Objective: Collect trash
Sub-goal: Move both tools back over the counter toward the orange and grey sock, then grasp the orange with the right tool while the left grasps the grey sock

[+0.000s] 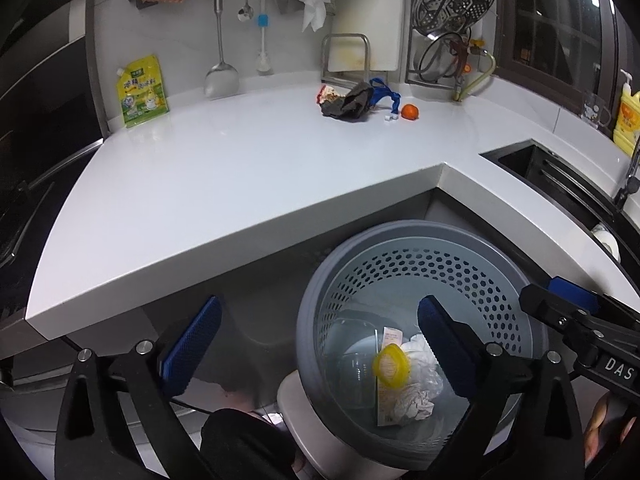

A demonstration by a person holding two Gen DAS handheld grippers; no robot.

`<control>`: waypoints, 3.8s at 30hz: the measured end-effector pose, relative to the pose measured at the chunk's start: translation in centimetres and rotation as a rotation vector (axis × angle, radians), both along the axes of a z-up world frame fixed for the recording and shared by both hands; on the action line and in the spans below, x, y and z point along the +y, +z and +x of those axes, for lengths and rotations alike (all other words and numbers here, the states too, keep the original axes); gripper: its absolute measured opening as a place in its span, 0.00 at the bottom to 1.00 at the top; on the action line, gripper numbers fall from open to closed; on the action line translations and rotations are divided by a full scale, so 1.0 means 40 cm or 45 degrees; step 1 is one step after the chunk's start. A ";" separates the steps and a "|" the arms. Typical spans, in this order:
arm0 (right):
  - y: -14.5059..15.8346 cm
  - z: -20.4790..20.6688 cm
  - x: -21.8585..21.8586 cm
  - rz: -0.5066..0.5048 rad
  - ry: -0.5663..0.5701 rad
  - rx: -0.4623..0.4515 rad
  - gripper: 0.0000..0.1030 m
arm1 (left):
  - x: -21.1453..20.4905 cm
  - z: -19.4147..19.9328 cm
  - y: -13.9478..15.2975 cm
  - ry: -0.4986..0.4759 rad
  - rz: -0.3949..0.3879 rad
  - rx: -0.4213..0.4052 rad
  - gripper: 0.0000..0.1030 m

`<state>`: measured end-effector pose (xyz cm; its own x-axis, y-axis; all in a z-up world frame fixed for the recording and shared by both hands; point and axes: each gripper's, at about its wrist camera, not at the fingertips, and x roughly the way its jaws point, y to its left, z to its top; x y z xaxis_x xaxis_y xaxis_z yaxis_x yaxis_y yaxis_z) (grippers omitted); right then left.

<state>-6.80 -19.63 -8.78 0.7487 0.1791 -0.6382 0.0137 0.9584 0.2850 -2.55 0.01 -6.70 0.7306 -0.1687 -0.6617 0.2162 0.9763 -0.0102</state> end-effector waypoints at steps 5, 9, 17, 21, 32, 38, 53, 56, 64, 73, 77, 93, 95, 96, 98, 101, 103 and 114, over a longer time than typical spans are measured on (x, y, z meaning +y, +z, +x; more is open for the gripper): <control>0.023 -0.001 0.011 -0.043 -0.003 -0.005 0.75 | 0.015 0.002 0.013 0.016 -0.031 -0.011 0.94; 0.037 0.002 0.017 -0.052 -0.014 -0.004 0.76 | 0.026 -0.001 0.030 0.024 -0.058 -0.043 0.94; 0.067 0.006 0.023 -0.158 -0.104 -0.033 0.78 | 0.046 0.010 0.048 0.071 -0.054 -0.070 0.94; 0.096 0.011 0.021 -0.212 -0.146 -0.087 0.78 | 0.051 0.017 0.057 0.096 -0.043 -0.082 0.94; 0.146 0.059 0.034 -0.331 -0.147 -0.167 0.78 | 0.053 0.055 0.105 0.124 -0.067 -0.120 0.94; 0.162 0.093 0.019 -0.331 -0.124 -0.157 0.78 | 0.042 0.094 0.126 0.147 -0.056 -0.133 0.94; 0.185 0.279 -0.107 -0.192 -0.114 -0.125 0.78 | 0.006 0.303 0.161 0.184 -0.022 -0.116 0.94; 0.198 0.334 -0.126 -0.223 -0.127 -0.132 0.78 | -0.016 0.367 0.164 0.177 -0.005 -0.108 0.94; 0.200 0.534 -0.174 -0.212 -0.095 -0.044 0.78 | -0.097 0.516 0.173 0.111 0.002 -0.139 0.94; 0.152 0.736 -0.197 -0.215 -0.047 0.063 0.78 | -0.193 0.692 0.127 0.036 0.030 -0.047 0.94; 0.137 0.783 -0.208 -0.201 -0.033 0.088 0.78 | -0.201 0.735 0.114 0.034 0.032 -0.027 0.94; 0.094 0.938 -0.217 -0.214 -0.036 0.179 0.78 | -0.206 0.808 0.087 0.051 0.015 0.041 0.94; 0.090 0.948 -0.211 -0.239 -0.036 0.187 0.77 | -0.211 0.808 0.088 0.048 0.020 0.036 0.94; 0.088 0.952 -0.208 -0.247 -0.036 0.190 0.77 | -0.212 0.809 0.089 0.048 0.023 0.036 0.94; 0.087 0.959 -0.205 -0.249 -0.029 0.191 0.77 | -0.213 0.810 0.088 0.045 0.024 0.037 0.94; 0.087 0.961 -0.202 -0.255 -0.017 0.191 0.61 | -0.213 0.810 0.089 0.045 0.023 0.036 0.94; 0.085 0.963 -0.201 -0.247 -0.002 0.201 0.48 | -0.213 0.810 0.089 0.041 0.019 0.036 0.94; 0.131 0.927 -0.244 -0.138 -0.005 0.100 0.24 | -0.239 0.823 0.090 0.014 -0.013 0.045 0.94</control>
